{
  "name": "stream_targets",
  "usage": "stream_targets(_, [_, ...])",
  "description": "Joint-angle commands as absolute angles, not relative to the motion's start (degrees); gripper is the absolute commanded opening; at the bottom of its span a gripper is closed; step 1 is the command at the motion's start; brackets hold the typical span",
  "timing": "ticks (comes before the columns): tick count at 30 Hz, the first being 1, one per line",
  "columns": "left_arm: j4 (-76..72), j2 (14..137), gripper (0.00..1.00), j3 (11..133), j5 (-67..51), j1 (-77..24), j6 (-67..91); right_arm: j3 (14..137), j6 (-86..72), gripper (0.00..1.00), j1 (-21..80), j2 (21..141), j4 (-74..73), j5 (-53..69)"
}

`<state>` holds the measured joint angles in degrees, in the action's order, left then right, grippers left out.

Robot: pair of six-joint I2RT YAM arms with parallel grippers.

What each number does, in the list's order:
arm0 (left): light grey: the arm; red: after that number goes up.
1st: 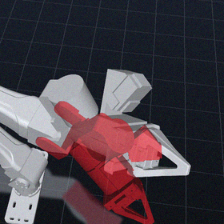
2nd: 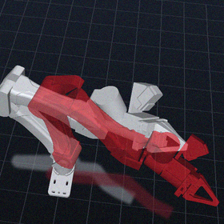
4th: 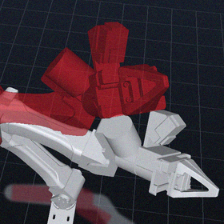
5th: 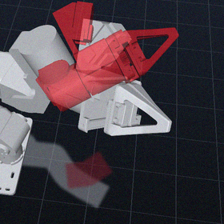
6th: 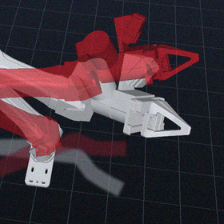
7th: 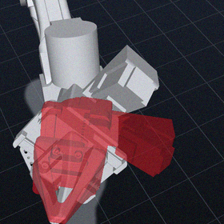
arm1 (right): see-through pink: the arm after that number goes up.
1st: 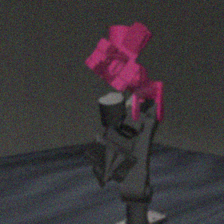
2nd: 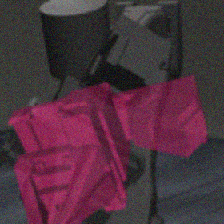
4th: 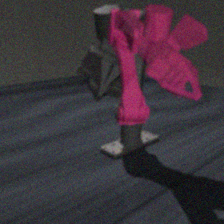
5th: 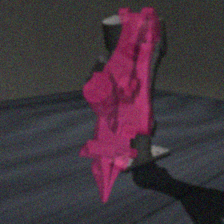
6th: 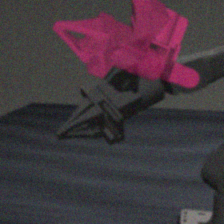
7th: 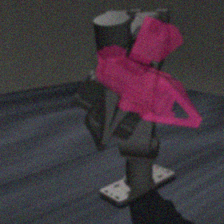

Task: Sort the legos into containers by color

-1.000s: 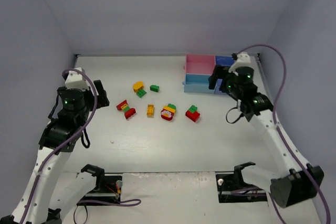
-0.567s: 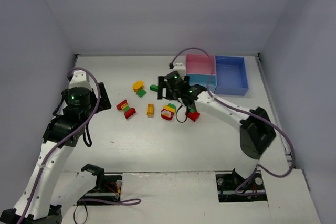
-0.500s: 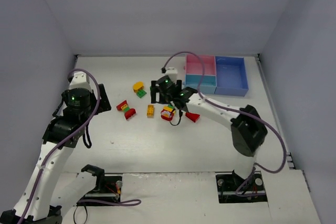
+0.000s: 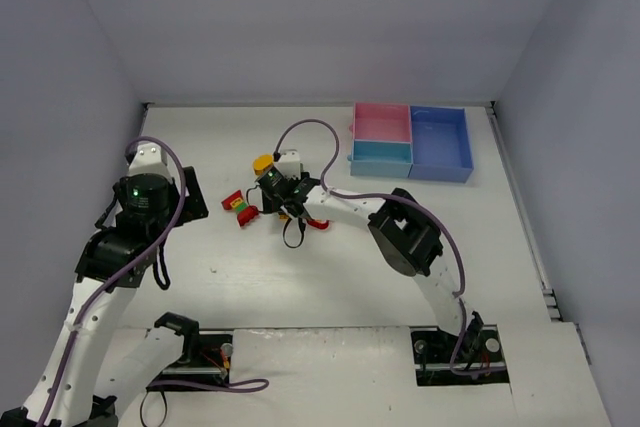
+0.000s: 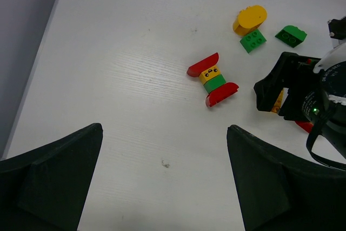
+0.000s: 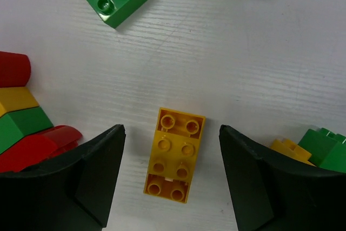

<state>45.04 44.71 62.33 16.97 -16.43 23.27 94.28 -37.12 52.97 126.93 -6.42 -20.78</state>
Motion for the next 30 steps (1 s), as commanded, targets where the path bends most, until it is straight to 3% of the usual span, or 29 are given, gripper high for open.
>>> stream_targets(1, [44.47, 44.91, 0.91, 63.02, 17.14, -16.44, 24.26, 97.30, -39.11, 0.66, 53.09, 126.47, -7.03, -24.08])
stream_targets(4, [44.30, 45.00, 0.91, 62.58, 16.88, -16.44, 24.78, 97.47, -37.98, 0.55, 53.00, 126.83, -7.03, -24.08])
stream_targets(6, [43.95, 45.09, 0.91, 62.49, 16.44, -16.43, 24.96, 97.56, -36.92, 0.42, 53.09, 126.39, -7.03, -24.26])
stream_targets(7, [43.60, 45.26, 0.91, 62.40, 16.26, -16.44, 25.05, 97.65, -35.61, 0.28, 53.09, 126.13, -7.03, -24.34])
stream_targets(9, [43.42, 45.35, 0.91, 62.49, 16.00, -16.44, 25.05, 97.73, -34.20, 0.16, 52.91, 124.72, -7.03, -24.52])
stream_targets(10, [42.98, 45.44, 0.91, 62.58, 15.91, -16.44, 25.05, 97.73, -32.62, 0.04, 52.48, 124.02, -7.03, -24.70])
stream_targets(11, [42.89, 45.53, 0.91, 62.67, 15.82, -16.44, 25.05, 97.47, -32.00, 0.00, 52.21, 122.36, -7.03, -25.05])
stream_targets(22, [40.34, 46.84, 0.91, 62.23, 12.75, -16.44, 26.54, 91.06, -24.18, 0.00, 38.69, 107.15, -5.63, -24.79])
stream_targets(30, [39.90, 47.11, 0.91, 61.96, 12.57, -16.44, 26.02, 95.35, -17.24, 0.00, 24.44, 108.71, -2.81, -18.20])
